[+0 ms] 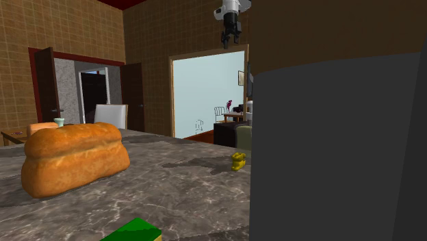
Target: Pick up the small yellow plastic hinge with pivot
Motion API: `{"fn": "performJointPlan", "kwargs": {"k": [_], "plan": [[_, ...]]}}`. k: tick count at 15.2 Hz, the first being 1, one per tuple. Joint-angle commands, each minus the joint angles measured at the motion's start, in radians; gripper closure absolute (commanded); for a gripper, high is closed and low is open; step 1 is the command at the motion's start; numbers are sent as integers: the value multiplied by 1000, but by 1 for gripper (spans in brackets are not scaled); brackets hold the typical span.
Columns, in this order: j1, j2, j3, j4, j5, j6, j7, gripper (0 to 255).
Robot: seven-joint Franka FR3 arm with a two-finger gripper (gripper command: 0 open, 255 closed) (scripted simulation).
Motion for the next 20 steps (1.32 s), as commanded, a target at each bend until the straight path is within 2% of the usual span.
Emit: {"fn": "performJointPlan", "kwargs": {"k": [1,11,20], "plan": [[0,0,0,0,0,0,0,0],[65,155,115,-156,66,317,15,0],[116,406,223,-189,101,607,33,0]]}}
